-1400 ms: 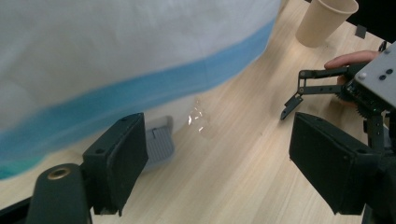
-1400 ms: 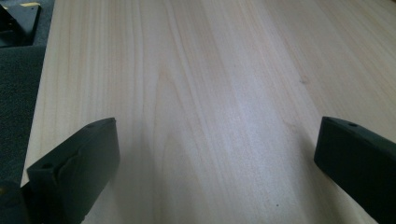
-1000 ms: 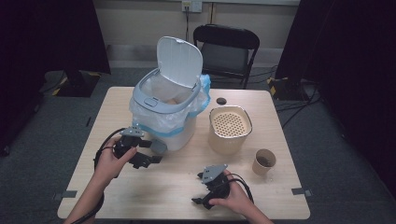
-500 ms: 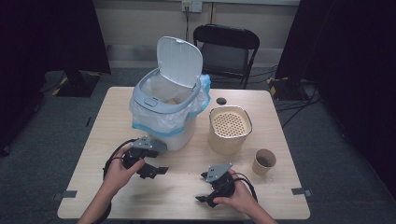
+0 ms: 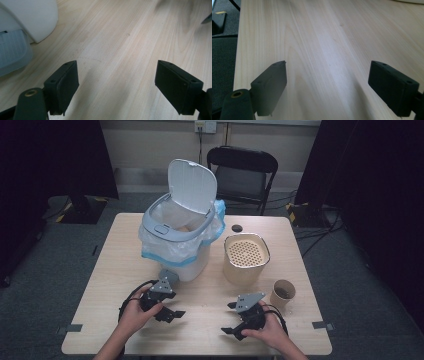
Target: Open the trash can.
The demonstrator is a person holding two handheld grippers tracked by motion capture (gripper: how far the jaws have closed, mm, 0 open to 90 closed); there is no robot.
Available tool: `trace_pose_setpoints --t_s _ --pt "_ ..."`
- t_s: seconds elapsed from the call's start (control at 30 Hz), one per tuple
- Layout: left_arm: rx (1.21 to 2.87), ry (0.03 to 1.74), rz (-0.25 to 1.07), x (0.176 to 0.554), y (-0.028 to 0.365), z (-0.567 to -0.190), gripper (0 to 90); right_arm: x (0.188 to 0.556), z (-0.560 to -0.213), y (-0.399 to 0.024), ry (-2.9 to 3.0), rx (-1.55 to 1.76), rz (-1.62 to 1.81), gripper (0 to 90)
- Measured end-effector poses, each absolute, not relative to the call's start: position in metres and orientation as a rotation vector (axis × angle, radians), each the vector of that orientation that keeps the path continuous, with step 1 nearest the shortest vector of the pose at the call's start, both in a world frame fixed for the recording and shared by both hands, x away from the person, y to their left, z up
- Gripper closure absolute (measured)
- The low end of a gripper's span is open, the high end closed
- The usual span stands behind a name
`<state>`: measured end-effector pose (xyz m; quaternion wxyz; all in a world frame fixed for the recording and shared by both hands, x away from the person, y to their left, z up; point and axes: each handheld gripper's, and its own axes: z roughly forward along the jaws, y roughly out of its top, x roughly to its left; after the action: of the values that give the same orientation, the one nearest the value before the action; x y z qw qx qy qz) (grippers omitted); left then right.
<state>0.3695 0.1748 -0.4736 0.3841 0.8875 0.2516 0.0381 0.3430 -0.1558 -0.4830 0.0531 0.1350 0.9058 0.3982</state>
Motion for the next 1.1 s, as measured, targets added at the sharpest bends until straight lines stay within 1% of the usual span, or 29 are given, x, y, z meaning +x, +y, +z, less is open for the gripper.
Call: trace_pose_setpoints --t_s 0.4,0.5,0.77,0.87,1.1 --pt "2.294 0.633 0.131 0.366 0.179 -0.491 18.7 0.341 -0.479 -0.178 2.744 0.472 1.219 14.8" --pt "2.266 0.619 0.133 0.365 0.18 -0.494 16.8 0.34 -0.477 -0.184 2.743 0.48 1.231 14.9" --pt "2.268 0.537 0.204 0.365 0.181 -0.5 14.3 0.34 -0.476 -0.206 2.729 0.531 1.236 14.9" --pt "2.269 0.509 0.2 0.364 0.181 -0.502 10.0 0.341 -0.477 -0.214 2.722 0.558 1.245 15.0" --pt "2.266 0.503 0.2 0.364 0.18 -0.502 8.7 0.341 -0.474 -0.223 2.707 0.57 1.245 15.1"
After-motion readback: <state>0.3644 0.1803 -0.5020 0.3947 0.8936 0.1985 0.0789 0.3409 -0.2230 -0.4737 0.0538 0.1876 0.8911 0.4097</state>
